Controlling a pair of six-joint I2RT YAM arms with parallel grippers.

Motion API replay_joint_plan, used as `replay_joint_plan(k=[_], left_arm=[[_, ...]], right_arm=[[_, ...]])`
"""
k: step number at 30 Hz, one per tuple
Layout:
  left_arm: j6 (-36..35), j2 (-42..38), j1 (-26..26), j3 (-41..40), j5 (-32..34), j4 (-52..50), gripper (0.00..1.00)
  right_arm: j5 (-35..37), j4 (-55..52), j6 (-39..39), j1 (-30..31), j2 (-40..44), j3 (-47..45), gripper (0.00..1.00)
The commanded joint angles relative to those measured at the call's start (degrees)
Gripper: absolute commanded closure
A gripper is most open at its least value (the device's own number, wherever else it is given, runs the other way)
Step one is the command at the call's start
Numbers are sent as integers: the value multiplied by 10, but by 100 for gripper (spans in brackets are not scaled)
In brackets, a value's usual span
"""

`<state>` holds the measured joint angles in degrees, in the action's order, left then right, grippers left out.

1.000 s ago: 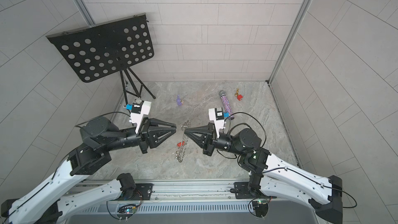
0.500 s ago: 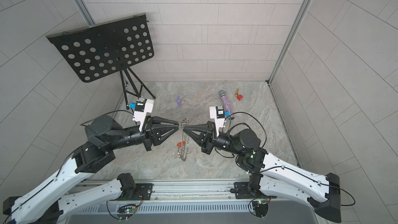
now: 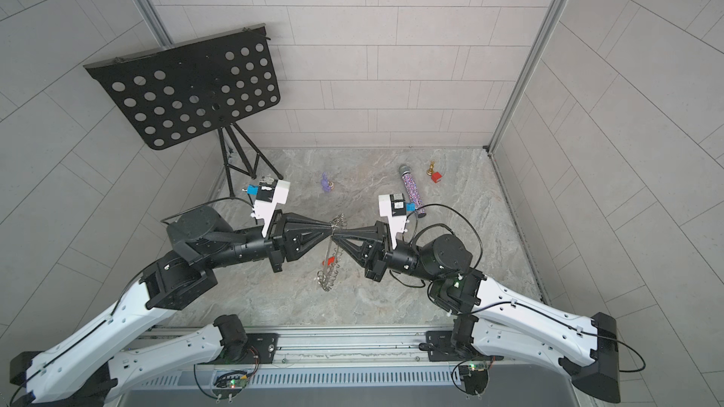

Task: Attach keys to a key ring
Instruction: Adjust the keyring.

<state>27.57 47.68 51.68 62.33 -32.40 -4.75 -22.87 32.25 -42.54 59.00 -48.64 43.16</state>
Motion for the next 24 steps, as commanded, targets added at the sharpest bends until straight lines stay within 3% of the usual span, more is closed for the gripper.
replay_joint_plan(k=[1,5,8,17,19,20,22,24], left_arm=[[1,1,3,4,-23,13,87],[2,13,5,5,-39,6,90],[-2,19,8,5,-45,-4,100],[-21,12,10,12,-34,-24,100],[-31,6,10,18,-27,-40,100],[-39,6,10,26,-28,-54,100],[-62,10,10,51,-36,-106,100],[-77,16,10,71,-48,-141,100]], right_arm=[[-4,9,4,5,1,23,100],[-5,-4,11,9,-1,28,100],[-5,-10,15,10,1,29,100],[4,-49,36,10,17,36,98],[21,-96,57,10,37,42,67],[30,-120,70,10,49,44,56],[51,-178,100,10,83,48,43],[62,-229,127,10,110,56,41]])
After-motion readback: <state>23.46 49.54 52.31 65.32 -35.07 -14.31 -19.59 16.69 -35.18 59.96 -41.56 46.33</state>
